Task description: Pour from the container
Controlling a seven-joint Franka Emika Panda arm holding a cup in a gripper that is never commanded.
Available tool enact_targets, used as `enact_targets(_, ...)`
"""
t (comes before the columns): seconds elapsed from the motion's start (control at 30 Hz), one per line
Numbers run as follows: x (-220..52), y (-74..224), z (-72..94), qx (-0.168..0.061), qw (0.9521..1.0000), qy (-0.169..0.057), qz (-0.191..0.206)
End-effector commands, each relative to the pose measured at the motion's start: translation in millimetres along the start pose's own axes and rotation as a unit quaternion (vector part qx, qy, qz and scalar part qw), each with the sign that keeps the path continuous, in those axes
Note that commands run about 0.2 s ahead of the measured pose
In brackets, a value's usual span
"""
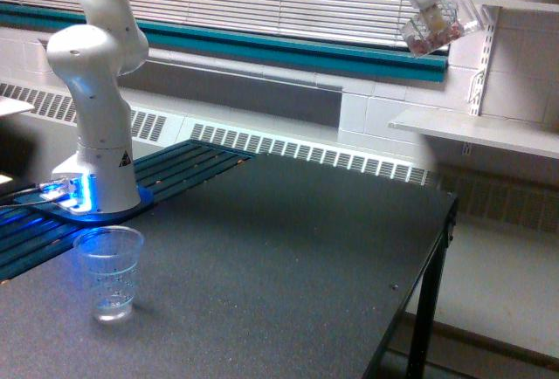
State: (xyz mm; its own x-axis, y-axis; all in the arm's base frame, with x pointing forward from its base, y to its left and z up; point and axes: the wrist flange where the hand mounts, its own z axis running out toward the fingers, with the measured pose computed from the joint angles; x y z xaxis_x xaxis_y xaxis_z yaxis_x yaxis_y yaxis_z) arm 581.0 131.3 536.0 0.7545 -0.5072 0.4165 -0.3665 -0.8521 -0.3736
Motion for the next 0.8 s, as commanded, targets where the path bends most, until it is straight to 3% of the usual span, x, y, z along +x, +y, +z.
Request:
enact_targets(0.03, -3, -6, -0.3, 0.003, 1.0, 0.0, -0.004)
enact_targets(0.37, -6, 11, 7.3, -0.007, 0.9998, 0.016, 0.009)
enact_targets(0.8, -11, 62, 22.3, -0.052, 0.9961, 0.052, 0.048)
